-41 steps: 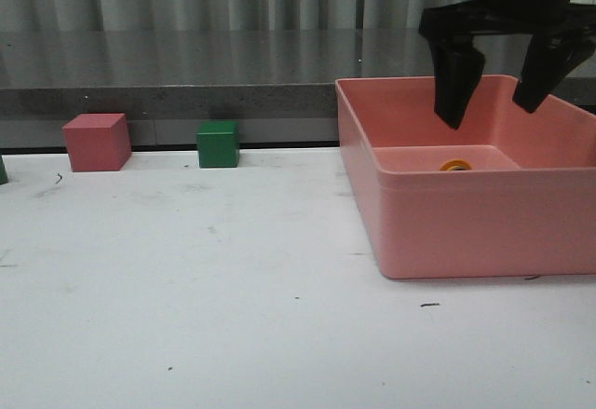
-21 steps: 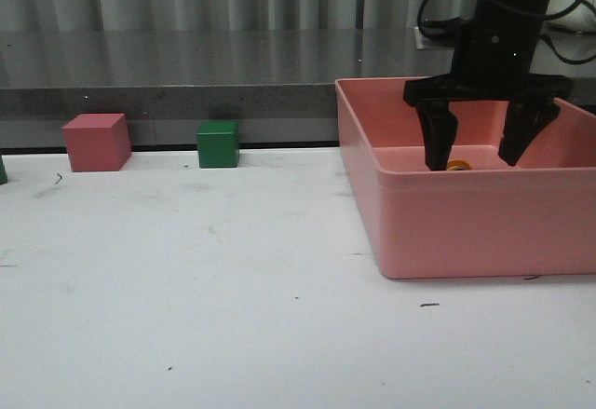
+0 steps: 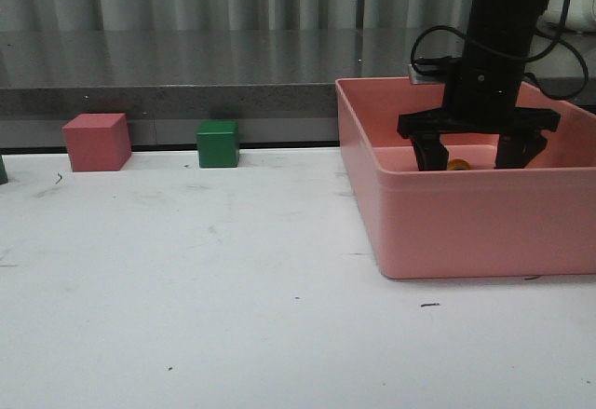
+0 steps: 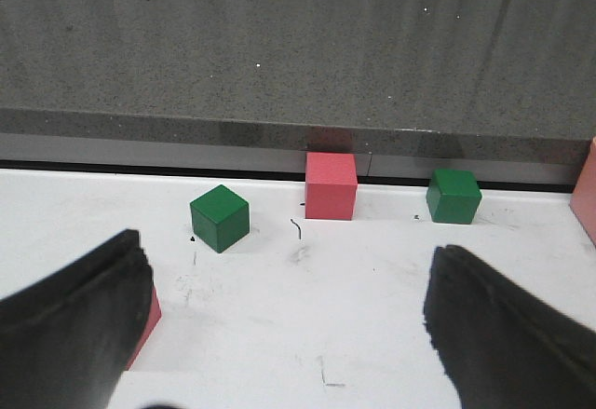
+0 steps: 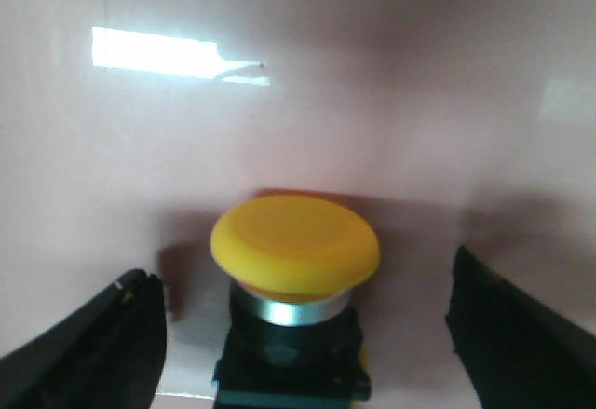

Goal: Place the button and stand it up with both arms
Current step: 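Lower the right gripper into the bin and close on the button, then lift the button out of the bin and carry it toward the left arm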

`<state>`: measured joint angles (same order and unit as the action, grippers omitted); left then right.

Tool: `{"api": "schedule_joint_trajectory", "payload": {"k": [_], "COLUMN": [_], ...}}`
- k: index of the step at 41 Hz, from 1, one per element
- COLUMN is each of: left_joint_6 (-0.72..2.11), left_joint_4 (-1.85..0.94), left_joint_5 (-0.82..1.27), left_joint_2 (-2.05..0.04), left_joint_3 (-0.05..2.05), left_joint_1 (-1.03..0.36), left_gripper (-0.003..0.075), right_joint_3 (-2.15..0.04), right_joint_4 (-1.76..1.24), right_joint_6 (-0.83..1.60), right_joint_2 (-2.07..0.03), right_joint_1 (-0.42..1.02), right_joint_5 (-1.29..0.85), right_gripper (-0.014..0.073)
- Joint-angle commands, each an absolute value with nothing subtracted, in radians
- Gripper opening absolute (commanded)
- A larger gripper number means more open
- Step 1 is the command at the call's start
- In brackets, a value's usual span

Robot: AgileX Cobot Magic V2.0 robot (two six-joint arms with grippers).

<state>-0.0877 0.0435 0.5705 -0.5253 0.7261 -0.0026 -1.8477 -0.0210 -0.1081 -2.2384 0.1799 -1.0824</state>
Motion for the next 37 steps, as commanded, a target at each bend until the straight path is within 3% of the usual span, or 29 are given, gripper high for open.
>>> {"api": "schedule_joint_trajectory", "payload": {"k": [1, 8, 11, 26, 37], "left_joint_6": [-0.094, -0.094, -0.094, -0.094, -0.094], "left_joint_4": [0.038, 0.038, 0.038, 0.038, 0.038], "left_joint_5": [0.496, 0.496, 0.496, 0.496, 0.496], "left_joint_2": [-0.537, -0.537, -0.537, -0.537, -0.537], "left_joint_3": [0.759, 0.759, 0.759, 0.759, 0.759], "left_joint_1": [-0.002, -0.002, -0.002, -0.002, -0.002], "left_gripper": [0.0583, 0.0583, 0.0583, 0.0583, 0.0583], "right_joint_3": [-1.881, -1.881, -1.881, -1.886, -1.888], "right_joint_4": [-0.033, -0.074, -0.078, -0.079, -0.09], "right_joint_6": [-0.111, -0.111, -0.111, -0.111, -0.111], "right_joint_2": [-2.176, -2.176, -2.174, -2.107, -1.984], "right_joint_1": [0.175, 0.175, 0.175, 0.188, 0.279], "right_joint_5": [-1.065, -1.071, -1.071, -1.143, -1.15], "right_gripper": [0.0563, 0.0307, 0.0264, 0.0257, 0.0257]}}
